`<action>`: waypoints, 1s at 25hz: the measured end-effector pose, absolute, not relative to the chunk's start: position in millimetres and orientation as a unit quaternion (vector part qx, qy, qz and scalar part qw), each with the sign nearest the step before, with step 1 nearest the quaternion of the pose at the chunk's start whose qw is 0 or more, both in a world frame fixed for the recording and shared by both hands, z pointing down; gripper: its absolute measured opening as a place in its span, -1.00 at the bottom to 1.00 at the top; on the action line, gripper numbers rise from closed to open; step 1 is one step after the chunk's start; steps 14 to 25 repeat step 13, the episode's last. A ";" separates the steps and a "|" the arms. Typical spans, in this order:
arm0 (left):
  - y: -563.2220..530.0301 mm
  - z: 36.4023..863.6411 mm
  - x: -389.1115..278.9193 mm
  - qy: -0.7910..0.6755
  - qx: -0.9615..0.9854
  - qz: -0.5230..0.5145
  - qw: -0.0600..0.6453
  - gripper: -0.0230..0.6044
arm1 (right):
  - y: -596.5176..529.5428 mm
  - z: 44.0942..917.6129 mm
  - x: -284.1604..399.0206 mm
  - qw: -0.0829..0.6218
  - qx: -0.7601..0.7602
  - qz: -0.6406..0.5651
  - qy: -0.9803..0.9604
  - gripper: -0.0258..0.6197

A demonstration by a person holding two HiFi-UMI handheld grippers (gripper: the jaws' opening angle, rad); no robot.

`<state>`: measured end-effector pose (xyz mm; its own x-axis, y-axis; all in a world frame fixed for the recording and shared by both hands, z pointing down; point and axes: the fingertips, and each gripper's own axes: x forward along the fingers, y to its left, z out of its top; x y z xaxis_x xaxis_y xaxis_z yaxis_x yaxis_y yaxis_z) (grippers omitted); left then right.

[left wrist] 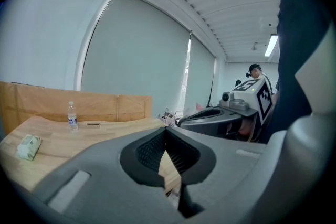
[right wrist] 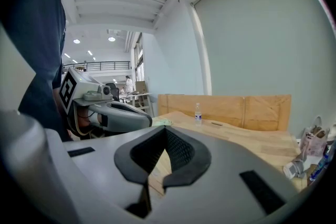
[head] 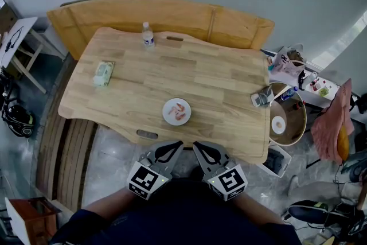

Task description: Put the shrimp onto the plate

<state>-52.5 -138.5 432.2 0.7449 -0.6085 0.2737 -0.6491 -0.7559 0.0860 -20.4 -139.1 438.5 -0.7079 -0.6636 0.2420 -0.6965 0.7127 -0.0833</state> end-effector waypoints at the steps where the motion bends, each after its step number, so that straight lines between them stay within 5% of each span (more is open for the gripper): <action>1: -138.7 432.6 -52.3 -0.338 0.930 0.115 0.089 -0.91 | -139.2 438.5 -20.3 0.097 0.369 0.085 -0.920 -0.89; 25: -134.4 433.0 -49.2 -0.335 0.930 0.121 0.088 -0.91 | -133.2 436.5 -16.8 0.102 0.363 0.090 -0.922 -0.89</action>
